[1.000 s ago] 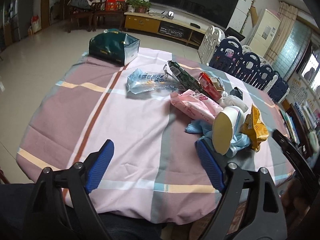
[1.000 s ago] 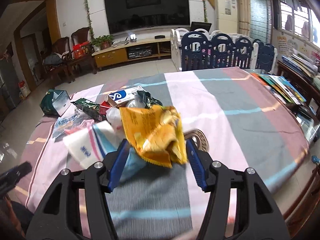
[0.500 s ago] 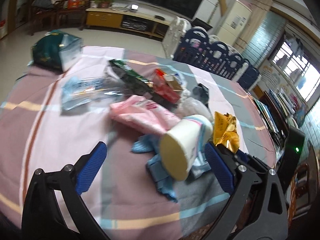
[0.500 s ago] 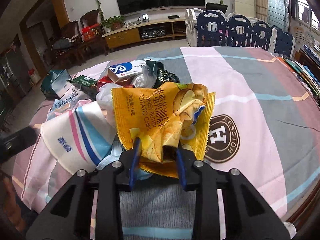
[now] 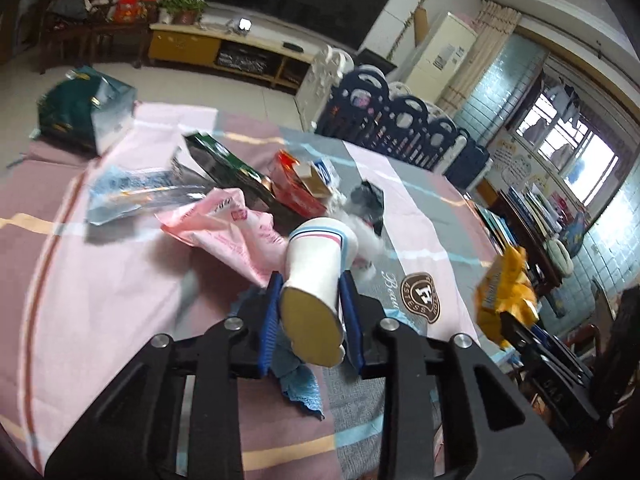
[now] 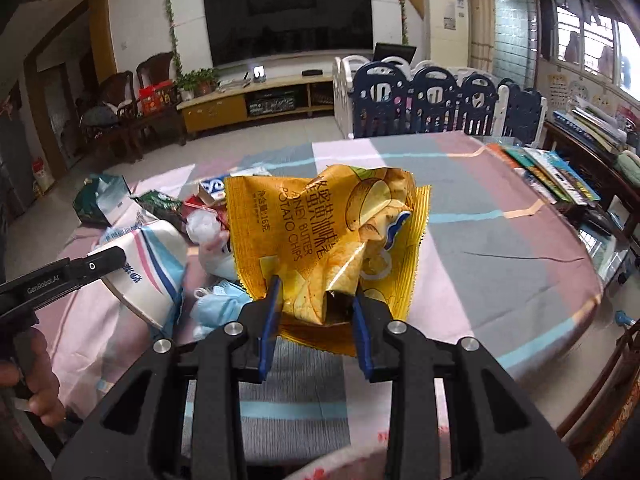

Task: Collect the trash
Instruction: 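Grasp the yellow potato chip bag with the right tool while the left tool grasps the paper cup, then carry the chip bag and paper cup to the wastebasket and release both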

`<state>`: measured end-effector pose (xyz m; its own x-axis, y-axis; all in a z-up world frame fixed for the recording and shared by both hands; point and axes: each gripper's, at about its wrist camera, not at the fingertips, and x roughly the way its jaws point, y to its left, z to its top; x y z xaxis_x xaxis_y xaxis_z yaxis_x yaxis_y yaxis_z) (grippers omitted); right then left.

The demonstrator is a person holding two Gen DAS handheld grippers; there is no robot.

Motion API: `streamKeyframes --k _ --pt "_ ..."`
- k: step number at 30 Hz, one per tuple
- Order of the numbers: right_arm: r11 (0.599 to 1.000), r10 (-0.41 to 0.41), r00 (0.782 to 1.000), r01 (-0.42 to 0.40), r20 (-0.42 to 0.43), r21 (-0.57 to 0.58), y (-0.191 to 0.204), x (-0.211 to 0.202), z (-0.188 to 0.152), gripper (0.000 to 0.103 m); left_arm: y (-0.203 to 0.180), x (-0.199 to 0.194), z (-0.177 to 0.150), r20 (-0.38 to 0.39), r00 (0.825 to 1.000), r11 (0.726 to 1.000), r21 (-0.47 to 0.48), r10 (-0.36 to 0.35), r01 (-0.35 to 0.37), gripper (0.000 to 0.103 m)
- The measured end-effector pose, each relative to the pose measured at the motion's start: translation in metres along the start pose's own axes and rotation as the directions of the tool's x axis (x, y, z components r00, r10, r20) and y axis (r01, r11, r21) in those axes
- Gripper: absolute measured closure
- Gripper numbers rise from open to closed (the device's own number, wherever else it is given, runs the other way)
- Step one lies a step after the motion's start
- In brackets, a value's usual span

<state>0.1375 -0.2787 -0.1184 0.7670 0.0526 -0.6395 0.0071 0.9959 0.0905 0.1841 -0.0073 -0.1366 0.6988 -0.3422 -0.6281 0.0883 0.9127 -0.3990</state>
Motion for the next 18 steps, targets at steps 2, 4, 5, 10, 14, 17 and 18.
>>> streamKeyframes --k 2,4,5,10,14,17,18 --pt "1.000 0.000 1.000 0.000 0.013 0.006 -0.003 -0.021 -0.003 0.070 -0.005 -0.016 0.003 0.027 0.999 0.999 0.024 0.023 -0.024 0.075" --pt "1.000 0.000 1.000 0.000 0.015 0.007 -0.005 -0.037 -0.008 0.070 -0.012 -0.030 0.006 0.054 0.997 0.997 0.056 0.048 -0.051 0.075" --pt "1.000 -0.003 1.000 0.002 0.013 0.008 -0.005 -0.043 -0.011 0.070 -0.015 -0.037 0.007 0.066 0.996 0.996 0.069 0.057 -0.062 0.075" --pt "1.000 -0.014 1.000 0.014 -0.011 0.021 -0.016 -0.074 -0.029 0.070 -0.027 -0.073 0.004 0.106 0.993 0.994 0.090 0.050 -0.060 0.075" --pt "0.999 -0.032 0.998 0.032 -0.052 0.000 -0.024 -0.094 -0.046 0.070 -0.045 -0.092 -0.005 0.086 0.996 0.990 0.141 0.001 -0.014 0.075" --pt "0.999 -0.046 0.993 0.046 -0.108 0.004 -0.038 -0.107 -0.067 0.070 -0.069 -0.097 -0.016 0.046 0.996 0.978 0.199 -0.074 0.063 0.075" --pt "0.999 -0.044 0.989 0.047 -0.141 0.018 -0.043 -0.108 -0.076 0.070 -0.078 -0.098 -0.022 0.027 0.995 0.972 0.219 -0.098 0.090 0.075"
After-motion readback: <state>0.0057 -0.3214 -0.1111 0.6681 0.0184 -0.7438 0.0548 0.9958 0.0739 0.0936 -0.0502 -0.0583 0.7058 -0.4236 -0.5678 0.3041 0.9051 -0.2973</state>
